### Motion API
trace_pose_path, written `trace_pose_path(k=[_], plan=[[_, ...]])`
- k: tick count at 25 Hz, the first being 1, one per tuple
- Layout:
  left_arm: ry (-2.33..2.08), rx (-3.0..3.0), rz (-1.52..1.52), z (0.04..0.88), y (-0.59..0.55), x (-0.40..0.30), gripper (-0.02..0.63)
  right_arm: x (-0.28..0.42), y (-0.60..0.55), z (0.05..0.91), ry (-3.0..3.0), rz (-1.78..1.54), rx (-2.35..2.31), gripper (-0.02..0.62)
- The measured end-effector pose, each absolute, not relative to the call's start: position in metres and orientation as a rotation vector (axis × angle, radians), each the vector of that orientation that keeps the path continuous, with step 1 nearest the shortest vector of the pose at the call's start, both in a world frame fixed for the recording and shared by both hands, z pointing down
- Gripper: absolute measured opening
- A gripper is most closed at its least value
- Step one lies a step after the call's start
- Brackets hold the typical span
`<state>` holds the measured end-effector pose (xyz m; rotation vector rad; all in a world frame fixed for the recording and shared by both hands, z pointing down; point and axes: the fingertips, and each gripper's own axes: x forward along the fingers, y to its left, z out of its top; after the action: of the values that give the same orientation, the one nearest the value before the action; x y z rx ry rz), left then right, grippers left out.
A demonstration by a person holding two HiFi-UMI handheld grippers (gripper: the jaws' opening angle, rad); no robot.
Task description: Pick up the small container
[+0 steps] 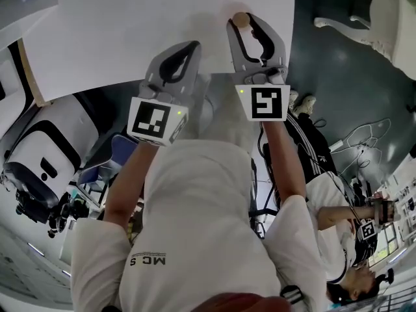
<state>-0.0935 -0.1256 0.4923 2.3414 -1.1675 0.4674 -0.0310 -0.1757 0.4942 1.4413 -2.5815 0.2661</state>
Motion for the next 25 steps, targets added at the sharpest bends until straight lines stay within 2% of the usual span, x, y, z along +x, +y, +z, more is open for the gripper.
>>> trace_pose_path(k=[25], plan=[[-1.269,2.482,0.322,0.323,-0.114,-0.109,0.0,-0.025,-0.125,0.311,-2.64,0.224,1.296,0.121]])
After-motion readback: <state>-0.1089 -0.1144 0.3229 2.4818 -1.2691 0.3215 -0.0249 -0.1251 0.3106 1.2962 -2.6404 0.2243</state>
